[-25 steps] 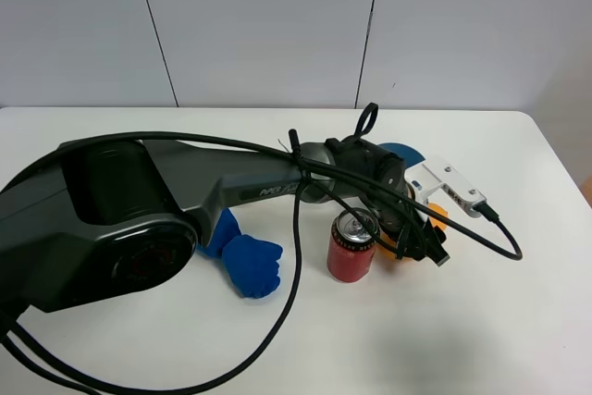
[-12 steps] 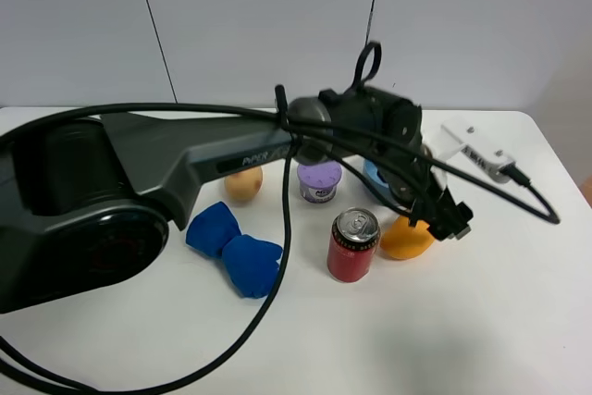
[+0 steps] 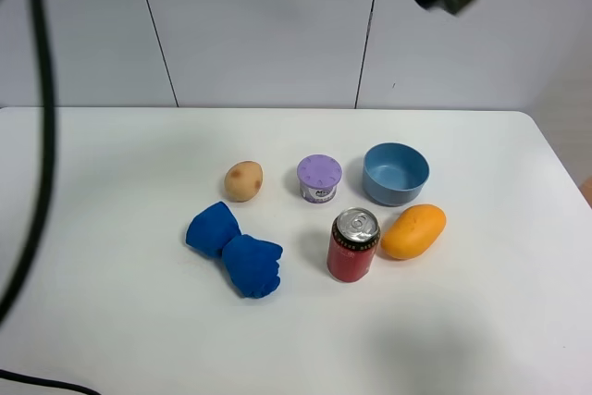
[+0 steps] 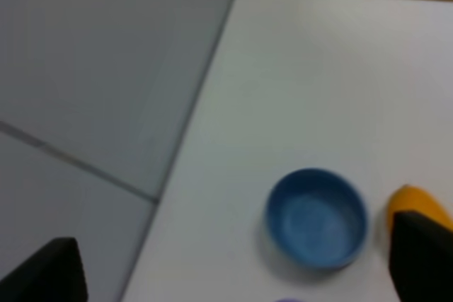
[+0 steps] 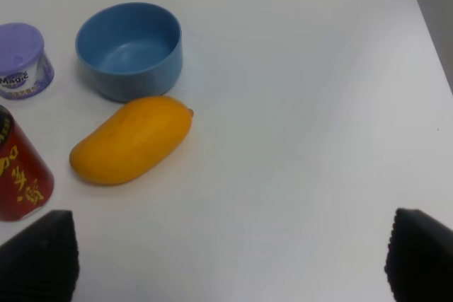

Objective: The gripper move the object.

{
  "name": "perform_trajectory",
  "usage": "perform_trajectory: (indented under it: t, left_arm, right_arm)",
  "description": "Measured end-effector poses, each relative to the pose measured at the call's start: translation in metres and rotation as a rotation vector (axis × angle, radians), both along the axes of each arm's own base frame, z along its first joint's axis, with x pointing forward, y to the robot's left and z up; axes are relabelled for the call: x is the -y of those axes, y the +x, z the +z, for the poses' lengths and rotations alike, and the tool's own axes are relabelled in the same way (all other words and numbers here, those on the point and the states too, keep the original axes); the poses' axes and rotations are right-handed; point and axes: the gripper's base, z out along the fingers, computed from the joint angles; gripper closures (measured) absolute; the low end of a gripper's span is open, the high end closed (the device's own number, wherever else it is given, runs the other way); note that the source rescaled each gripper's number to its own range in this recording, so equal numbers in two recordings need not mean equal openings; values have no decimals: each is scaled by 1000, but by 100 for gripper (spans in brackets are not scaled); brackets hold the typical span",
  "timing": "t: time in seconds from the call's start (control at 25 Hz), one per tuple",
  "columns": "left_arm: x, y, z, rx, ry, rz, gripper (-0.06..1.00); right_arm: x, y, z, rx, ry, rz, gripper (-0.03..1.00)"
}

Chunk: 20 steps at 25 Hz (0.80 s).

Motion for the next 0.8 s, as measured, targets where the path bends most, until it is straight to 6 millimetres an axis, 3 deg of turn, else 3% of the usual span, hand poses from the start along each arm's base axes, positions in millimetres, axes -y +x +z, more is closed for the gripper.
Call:
perform_trajectory:
  t: [0.24,0.36,0.48,0.6,0.8]
  left_arm:
    - [-116,43,55,117,10,292,-6]
    - [-178,48,84,162,-45,436,-6]
    - [-233,32,112,205,-98,540,-6]
    - [-280,0,131,235,-109,626,-6]
    - [-335,-61,126,219,-27,764,-6]
  right_arm:
    - [0,0,0,0,0,0,-3]
    - [0,0,0,0,0,0,-3]
    - [0,0,0,0,0,0,-3]
    - [0,0,0,0,0,0,-3]
    - [0,0,0,0,0,0,-3]
